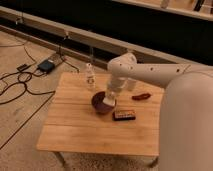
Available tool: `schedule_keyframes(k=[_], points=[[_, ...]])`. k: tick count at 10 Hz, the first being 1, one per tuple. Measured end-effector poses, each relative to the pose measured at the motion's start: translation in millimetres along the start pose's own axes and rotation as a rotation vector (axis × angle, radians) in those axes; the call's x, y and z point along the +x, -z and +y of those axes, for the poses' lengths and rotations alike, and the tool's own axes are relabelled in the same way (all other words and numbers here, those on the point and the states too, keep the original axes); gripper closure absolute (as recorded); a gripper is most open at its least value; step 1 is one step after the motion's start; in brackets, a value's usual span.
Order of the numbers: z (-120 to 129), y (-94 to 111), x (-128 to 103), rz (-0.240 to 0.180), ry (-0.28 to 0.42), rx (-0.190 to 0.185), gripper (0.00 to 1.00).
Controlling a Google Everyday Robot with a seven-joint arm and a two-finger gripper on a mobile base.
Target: Place the white sponge in the ceramic bowl
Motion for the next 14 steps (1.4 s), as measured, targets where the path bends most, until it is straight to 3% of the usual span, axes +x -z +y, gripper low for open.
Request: schedule_keyframes(k=[3,11,14], points=[[12.4,-10.5,-3.2,0.018,0.026,-0.004,0.96],[25.2,-34.1,8.5,0.061,0.050,-0.028,0.22],[23.9,-39.5,11.2,0.069,0.058,-0.027,0.20]])
